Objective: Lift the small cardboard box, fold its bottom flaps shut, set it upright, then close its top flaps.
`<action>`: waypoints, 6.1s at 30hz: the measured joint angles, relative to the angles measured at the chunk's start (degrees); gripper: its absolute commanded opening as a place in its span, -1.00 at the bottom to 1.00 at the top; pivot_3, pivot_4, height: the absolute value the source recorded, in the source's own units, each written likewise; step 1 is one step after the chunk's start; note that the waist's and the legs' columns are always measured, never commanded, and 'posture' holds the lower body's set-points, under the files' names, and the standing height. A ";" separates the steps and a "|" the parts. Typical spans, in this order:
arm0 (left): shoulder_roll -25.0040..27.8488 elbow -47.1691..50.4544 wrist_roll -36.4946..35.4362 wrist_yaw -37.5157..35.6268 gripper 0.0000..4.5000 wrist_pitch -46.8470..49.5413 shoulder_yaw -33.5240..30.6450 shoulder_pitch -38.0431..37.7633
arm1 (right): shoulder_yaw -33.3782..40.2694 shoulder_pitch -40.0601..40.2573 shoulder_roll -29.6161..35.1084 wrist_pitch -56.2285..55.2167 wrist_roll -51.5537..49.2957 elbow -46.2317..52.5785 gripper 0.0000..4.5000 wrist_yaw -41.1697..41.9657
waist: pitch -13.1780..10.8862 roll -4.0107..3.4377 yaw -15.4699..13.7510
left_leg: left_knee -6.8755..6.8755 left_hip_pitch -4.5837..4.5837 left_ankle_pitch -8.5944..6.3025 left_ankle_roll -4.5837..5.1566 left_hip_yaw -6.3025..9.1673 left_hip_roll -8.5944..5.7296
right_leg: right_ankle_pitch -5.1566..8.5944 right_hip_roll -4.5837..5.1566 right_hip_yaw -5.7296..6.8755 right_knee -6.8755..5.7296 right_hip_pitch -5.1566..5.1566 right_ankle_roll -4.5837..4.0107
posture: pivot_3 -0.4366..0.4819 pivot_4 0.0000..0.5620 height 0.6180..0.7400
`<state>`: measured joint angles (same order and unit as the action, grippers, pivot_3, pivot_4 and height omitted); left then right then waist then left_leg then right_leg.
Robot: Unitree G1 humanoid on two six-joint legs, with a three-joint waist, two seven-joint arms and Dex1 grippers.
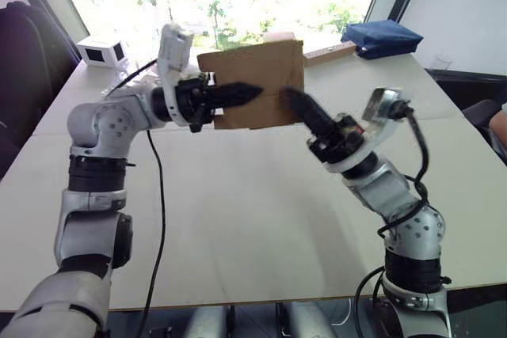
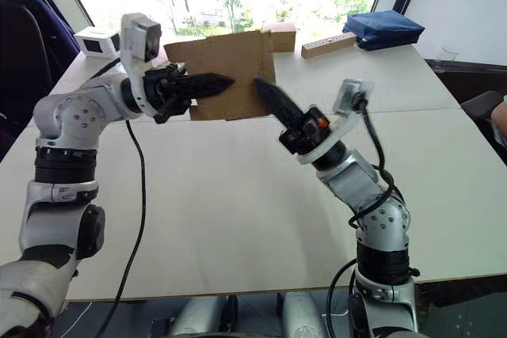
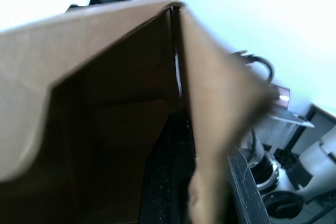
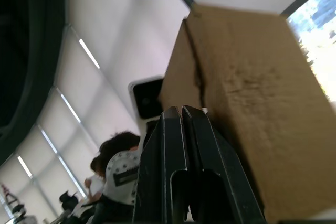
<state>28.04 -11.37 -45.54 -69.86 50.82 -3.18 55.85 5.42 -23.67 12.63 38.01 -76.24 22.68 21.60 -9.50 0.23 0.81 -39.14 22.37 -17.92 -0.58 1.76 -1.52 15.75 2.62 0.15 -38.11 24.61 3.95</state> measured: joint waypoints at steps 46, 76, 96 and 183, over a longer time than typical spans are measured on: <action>0.97 -1.94 0.39 -2.39 -1.00 1.07 0.10 0.80 | 1.52 0.68 0.97 -3.54 10.06 -0.99 -0.98 -0.70 | 0.00 0.00 -0.02 | -0.01 0.01 -0.01 0.01 0.00 0.00 | 0.00 -0.01 0.00 0.00 0.00 0.00 | -0.05 -0.47 1.00; 9.53 -7.14 42.31 -21.90 -1.00 -12.78 47.70 25.41 | 9.93 23.50 43.39 7.72 20.54 14.83 -0.98 13.22 | -0.13 0.20 -0.36 | -0.08 0.03 -0.12 0.22 0.01 -0.09 | 0.07 -0.15 -0.01 0.13 -0.16 0.09 | -0.05 -0.47 1.00; 1.53 5.93 48.39 -20.62 -1.00 6.64 63.63 25.59 | 7.78 28.88 30.83 6.63 25.33 22.13 -0.98 3.67 | -0.22 0.29 -0.26 | -0.15 -0.01 -0.16 0.30 -0.01 -0.03 | 0.08 -0.13 -0.11 0.02 -0.15 0.09 | -0.05 -0.47 1.00; 3.83 11.64 21.87 9.03 -0.96 -16.30 9.07 -25.44 | -16.86 -2.82 21.99 -5.95 53.43 -8.20 -1.00 26.28 | -0.10 0.18 -1.41 | -0.13 -0.05 0.02 -0.04 -0.07 -0.04 | 0.01 0.02 -0.12 -0.03 -0.08 0.07 | -0.05 -0.47 1.00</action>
<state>31.86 0.27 -23.67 -60.83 34.52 5.89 30.41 -11.44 -26.49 34.62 32.06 -22.80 14.48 47.88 -9.60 0.40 -0.60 -39.27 22.32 -17.90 -0.62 1.69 -1.56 15.76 2.65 0.03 -38.14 24.53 4.02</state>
